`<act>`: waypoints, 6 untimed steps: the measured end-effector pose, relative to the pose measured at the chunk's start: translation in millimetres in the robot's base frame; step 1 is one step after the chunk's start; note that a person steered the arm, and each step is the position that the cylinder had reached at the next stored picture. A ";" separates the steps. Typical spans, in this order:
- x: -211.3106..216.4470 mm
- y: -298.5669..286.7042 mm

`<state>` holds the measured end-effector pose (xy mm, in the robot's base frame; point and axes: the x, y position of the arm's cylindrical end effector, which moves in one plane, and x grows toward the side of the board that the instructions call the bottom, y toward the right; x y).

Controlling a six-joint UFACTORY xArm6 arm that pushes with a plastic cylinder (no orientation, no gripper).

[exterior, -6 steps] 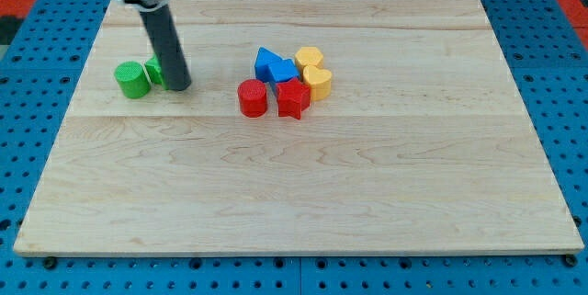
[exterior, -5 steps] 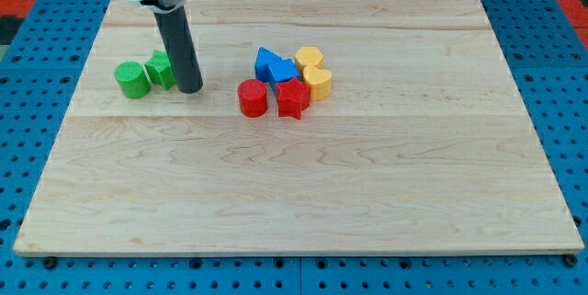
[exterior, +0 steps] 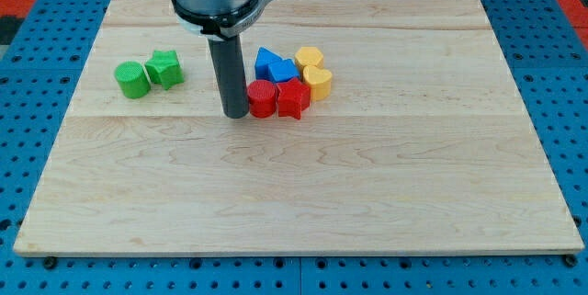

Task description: Move green star towards the group of blocks

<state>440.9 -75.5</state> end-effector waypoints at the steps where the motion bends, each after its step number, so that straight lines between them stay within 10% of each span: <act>1: 11.3 -27.5; 3: 57.4 -200.2; 5: 38.7 -229.0; 6: -50.9 -229.1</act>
<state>390.0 -304.5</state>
